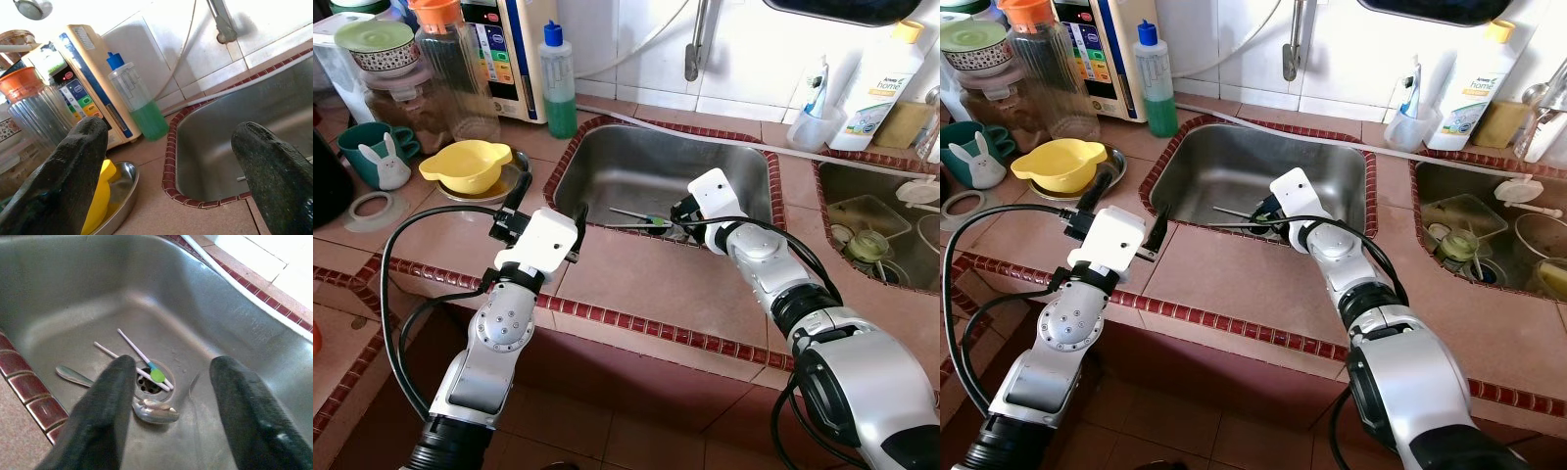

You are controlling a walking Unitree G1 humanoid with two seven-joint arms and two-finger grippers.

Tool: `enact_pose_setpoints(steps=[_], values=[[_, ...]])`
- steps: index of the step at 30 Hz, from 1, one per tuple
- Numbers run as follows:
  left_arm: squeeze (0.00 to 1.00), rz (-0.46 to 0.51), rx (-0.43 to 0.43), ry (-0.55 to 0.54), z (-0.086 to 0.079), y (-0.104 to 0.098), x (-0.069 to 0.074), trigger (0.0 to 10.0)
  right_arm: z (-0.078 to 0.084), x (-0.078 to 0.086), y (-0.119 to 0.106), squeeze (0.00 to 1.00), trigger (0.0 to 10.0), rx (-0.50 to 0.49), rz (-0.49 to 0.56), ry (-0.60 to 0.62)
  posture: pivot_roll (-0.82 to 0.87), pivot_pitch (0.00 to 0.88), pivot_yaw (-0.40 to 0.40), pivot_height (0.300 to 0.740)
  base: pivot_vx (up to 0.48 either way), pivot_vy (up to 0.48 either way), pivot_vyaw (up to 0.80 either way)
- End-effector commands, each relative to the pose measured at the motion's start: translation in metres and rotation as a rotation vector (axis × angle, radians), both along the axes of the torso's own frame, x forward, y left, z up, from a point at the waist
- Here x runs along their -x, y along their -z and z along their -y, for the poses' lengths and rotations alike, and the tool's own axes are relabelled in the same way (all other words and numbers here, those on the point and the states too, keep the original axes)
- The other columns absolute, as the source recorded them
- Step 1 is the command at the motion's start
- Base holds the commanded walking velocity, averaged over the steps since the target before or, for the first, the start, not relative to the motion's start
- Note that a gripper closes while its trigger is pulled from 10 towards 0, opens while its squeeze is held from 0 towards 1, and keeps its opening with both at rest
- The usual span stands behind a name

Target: Kitchen organization

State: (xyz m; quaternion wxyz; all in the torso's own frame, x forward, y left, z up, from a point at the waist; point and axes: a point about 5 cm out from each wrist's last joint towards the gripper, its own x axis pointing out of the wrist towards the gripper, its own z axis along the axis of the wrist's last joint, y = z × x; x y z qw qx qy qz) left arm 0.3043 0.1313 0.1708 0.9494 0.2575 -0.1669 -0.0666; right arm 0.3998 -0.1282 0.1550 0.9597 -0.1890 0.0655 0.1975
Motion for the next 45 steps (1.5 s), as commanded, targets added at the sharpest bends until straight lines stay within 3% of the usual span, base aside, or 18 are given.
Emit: enact_pose_setpoints(steps=[1,4,7,14,17,20,22,24,25,27,28,29,36,45], values=[[0.00,-0.005,0.008,-0.002,0.000,-0.001,-0.002,10.0,0.002,-0.001,0.000,1.00,10.0,-0.034,-0.028,0.017,0.15,0.063,-0.018,0.740,0.000,0.000,0.00],[0.00,-0.006,0.008,-0.004,-0.001,-0.001,-0.002,10.0,0.001,-0.002,-0.003,1.00,10.0,-0.049,-0.023,0.014,0.15,0.063,-0.017,0.740,0.000,0.000,0.00],[0.00,-0.009,0.013,-0.053,-0.010,-0.001,-0.004,10.0,-0.003,-0.005,-0.016,1.00,10.0,-0.138,0.013,-0.002,0.14,0.062,-0.015,0.740,0.000,0.000,0.00],[0.00,-0.033,0.011,-0.265,-0.043,-0.005,-0.027,10.0,-0.018,-0.004,-0.043,1.00,10.0,-0.394,0.063,-0.170,0.10,0.079,-0.010,0.740,0.000,0.000,0.00],[0.00,-0.080,0.036,-0.331,-0.054,-0.003,-0.039,10.0,-0.020,0.004,-0.043,1.00,10.0,-0.477,0.049,-0.250,0.09,0.086,-0.005,0.740,0.000,0.000,0.00],[0.00,-0.147,0.089,-0.384,-0.065,-0.001,-0.052,10.0,-0.022,0.022,-0.041,1.00,10.0,-0.543,0.037,-0.313,0.06,0.096,0.005,0.740,0.000,0.000,0.00],[0.00,-0.186,0.114,-0.392,-0.069,0.000,-0.059,10.0,-0.024,0.034,-0.041,1.00,10.0,-0.548,0.041,-0.345,0.05,0.100,0.011,0.740,0.000,0.000,0.00],[0.00,-0.186,0.114,-0.392,-0.069,0.000,-0.059,10.0,-0.024,0.034,-0.041,1.00,10.0,-0.548,0.041,-0.345,0.05,0.100,0.011,0.740,0.000,0.000,0.00],[0.00,-0.243,0.126,-0.398,-0.076,-0.001,-0.069,10.0,-0.028,0.051,-0.043,0.62,10.0,-0.555,0.045,-0.384,0.02,0.107,0.020,0.740,0.000,0.000,0.00],[0.00,-0.265,0.133,-0.398,-0.079,-0.001,-0.073,10.0,-0.029,0.057,-0.044,0.62,10.0,-0.562,0.044,-0.398,0.02,0.107,0.020,0.740,0.000,0.000,0.00],[0.00,-0.288,0.154,-0.403,-0.082,-0.002,-0.076,10.0,-0.031,0.062,-0.046,0.17,10.0,-0.568,0.044,-0.406,0.01,0.111,0.024,0.740,0.000,0.000,0.00],[0.00,-0.321,0.179,-0.399,-0.084,-0.001,-0.080,10.0,-0.033,0.067,-0.047,0.00,10.0,-0.566,0.046,-0.419,0.00,0.114,0.026,0.740,0.000,0.000,0.00],[0.00,-0.464,0.299,-0.368,-0.081,0.006,-0.091,10.0,-0.039,0.091,-0.057,0.00,10.0,-0.557,0.012,-0.436,-0.02,0.118,0.035,0.740,0.000,0.000,0.00],[0.00,-0.510,0.269,-0.319,-0.083,0.005,-0.095,10.0,-0.041,0.100,-0.060,0.00,10.0,-0.554,-0.012,-0.424,-0.03,0.120,0.040,0.740,0.000,0.000,0.00]])
